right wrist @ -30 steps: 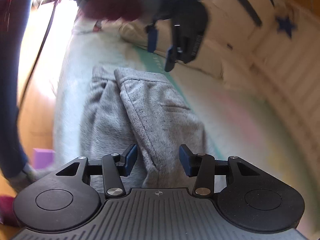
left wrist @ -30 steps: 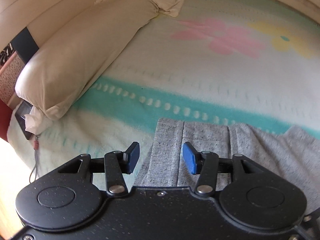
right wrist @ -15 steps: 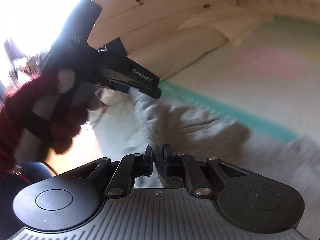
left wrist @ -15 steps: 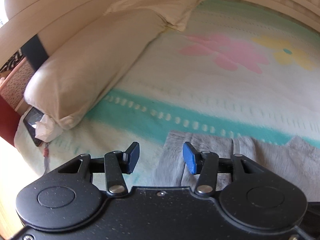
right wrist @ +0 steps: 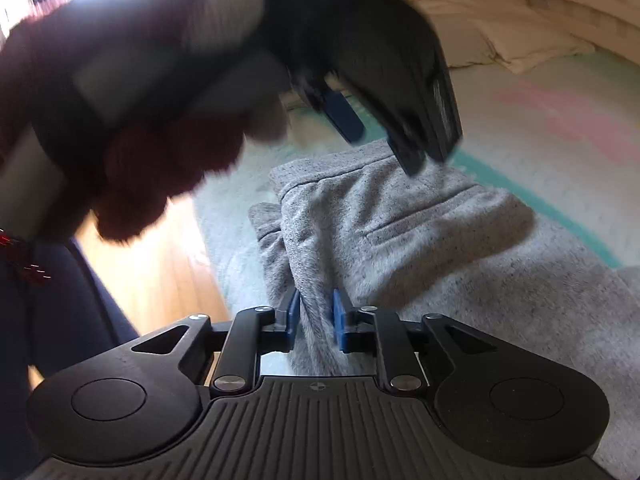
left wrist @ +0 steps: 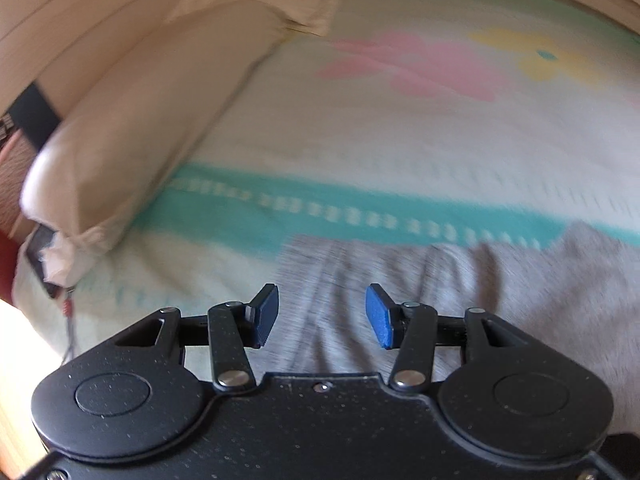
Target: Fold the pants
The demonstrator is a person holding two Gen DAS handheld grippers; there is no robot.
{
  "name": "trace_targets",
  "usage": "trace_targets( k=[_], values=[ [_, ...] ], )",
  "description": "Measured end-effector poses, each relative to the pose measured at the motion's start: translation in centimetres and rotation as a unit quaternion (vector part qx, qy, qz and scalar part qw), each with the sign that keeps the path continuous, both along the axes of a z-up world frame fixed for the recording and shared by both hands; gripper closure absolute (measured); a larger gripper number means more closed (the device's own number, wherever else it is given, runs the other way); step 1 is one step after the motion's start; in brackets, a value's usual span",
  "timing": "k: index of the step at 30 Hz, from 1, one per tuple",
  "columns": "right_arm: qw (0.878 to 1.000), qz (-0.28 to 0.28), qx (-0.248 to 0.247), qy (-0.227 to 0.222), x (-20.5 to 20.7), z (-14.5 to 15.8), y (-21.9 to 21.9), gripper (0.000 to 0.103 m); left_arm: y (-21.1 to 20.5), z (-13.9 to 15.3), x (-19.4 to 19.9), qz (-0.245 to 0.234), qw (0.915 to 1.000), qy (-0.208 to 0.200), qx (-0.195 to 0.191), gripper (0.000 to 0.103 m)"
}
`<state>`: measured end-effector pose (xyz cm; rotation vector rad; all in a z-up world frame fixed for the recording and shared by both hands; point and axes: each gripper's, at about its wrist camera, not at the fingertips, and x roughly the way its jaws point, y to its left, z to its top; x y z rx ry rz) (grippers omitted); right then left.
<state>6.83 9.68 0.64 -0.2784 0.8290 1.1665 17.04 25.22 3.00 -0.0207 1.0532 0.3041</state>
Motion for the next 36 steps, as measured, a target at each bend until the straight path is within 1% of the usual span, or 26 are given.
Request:
trace_targets(
  k=[2,4,6,9,11,12,14,15,16,17,18,20,21,22,24,25,26,28,29,30,31,33,36],
  values=[
    [1.0,-0.001,0.001,-0.006,-0.4,0.9,-1.5,0.077,-1.0,-0.6,0.2,-0.018,0.9998,0.011,-0.006,0.047],
    [1.0,-0.007,0.004,-0.02,0.2,1.6,-2.9,0.077,-1.8,-1.3,0.3,-0.03,0.9993,0.021,-0.01,0.047],
    [0.999,-0.034,0.002,-0.027,1.4,1.9,-4.9,0.077,-2.5,-2.2,0.3,-0.046,0.9982,0.038,-0.008,0.047],
    [0.995,-0.099,-0.015,-0.015,3.8,1.4,-8.0,0.077,-3.5,-3.5,-0.1,-0.07,0.9956,0.059,0.02,0.047],
    [0.99,-0.136,-0.032,0.007,5.2,0.6,-10.1,0.077,-4.3,-3.9,-0.8,-0.092,0.993,0.06,0.044,0.047],
    [0.989,-0.144,-0.042,0.019,5.5,0.1,-10.9,0.077,-4.5,-3.9,-1.0,-0.099,0.992,0.059,0.051,0.047],
    [0.986,-0.139,-0.079,0.042,5.7,-1.3,-11.8,0.077,-4.9,-4.2,-1.6,-0.107,0.9908,0.065,0.051,0.047],
    [0.986,-0.122,-0.097,0.056,5.3,-2.1,-12.0,0.075,-4.8,-4.2,-1.9,-0.108,0.9905,0.07,0.047,0.047],
    [0.988,-0.107,-0.096,0.047,4.4,-2.3,-12.2,0.075,-4.8,-4.2,-2.1,-0.109,0.9902,0.074,0.044,0.047],
    [0.99,-0.094,-0.097,0.029,3.5,-2.2,-12.3,0.075,-4.7,-4.1,-2.2,-0.111,0.9898,0.079,0.042,0.047],
    [0.991,-0.076,-0.105,0.028,2.9,-2.2,-12.1,0.075,-4.6,-4.1,-2.4,-0.113,0.9894,0.083,0.038,0.048],
    [0.991,-0.056,-0.103,0.057,2.6,-2.0,-12.2,0.076,-4.8,-4.0,-2.8,-0.119,0.9882,0.091,0.033,0.051],
    [0.991,-0.056,-0.102,0.069,2.7,-1.8,-12.3,0.077,-5.0,-4.0,-3.0,-0.125,0.9871,0.095,0.034,0.054],
    [0.991,-0.06,-0.098,0.071,2.8,-1.3,-12.5,0.077,-5.1,-3.9,-3.1,-0.13,0.9862,0.097,0.033,0.058],
    [0.992,-0.077,-0.071,0.066,3.6,0.1,-13.0,0.077,-5.4,-3.0,-3.2,-0.12,0.9887,0.088,0.017,0.065],
    [0.992,-0.089,-0.053,0.067,4.3,0.9,-13.3,0.077,-5.2,-2.3,-3.2,-0.108,0.9918,0.068,0.003,0.065],
    [0.992,-0.103,-0.036,0.069,5.3,1.8,-13.6,0.077,-5.0,-1.4,-3.0,-0.094,0.9949,0.036,-0.01,0.064],
    [0.989,-0.136,-0.016,0.059,7.5,3.2,-13.9,0.077,-4.7,0.0,-2.3,-0.068,0.9974,-0.015,-0.017,0.049],
    [0.987,-0.154,-0.014,0.047,8.6,3.5,-13.7,0.076,-4.7,0.3,-1.8,-0.054,0.998,-0.028,-0.014,0.047],
    [0.985,-0.171,-0.012,0.036,9.8,4.0,-13.6,0.076,-4.7,0.4,-1.1,-0.042,0.9985,-0.033,-0.011,0.046],
    [0.982,-0.185,-0.01,0.033,10.9,4.2,-13.8,0.076,-4.8,0.2,-0.3,-0.034,0.9989,-0.03,-0.009,0.046],
    [0.977,-0.209,-0.004,0.038,13.5,4.4,-13.7,0.075,-5.1,-0.6,0.9,-0.025,0.9995,-0.017,-0.011,0.046],
    [0.972,-0.232,-0.012,0.042,17.4,3.2,-13.3,0.075,-5.6,-2.1,2.0,-0.027,0.9994,0.015,-0.018,0.046]
  ],
)
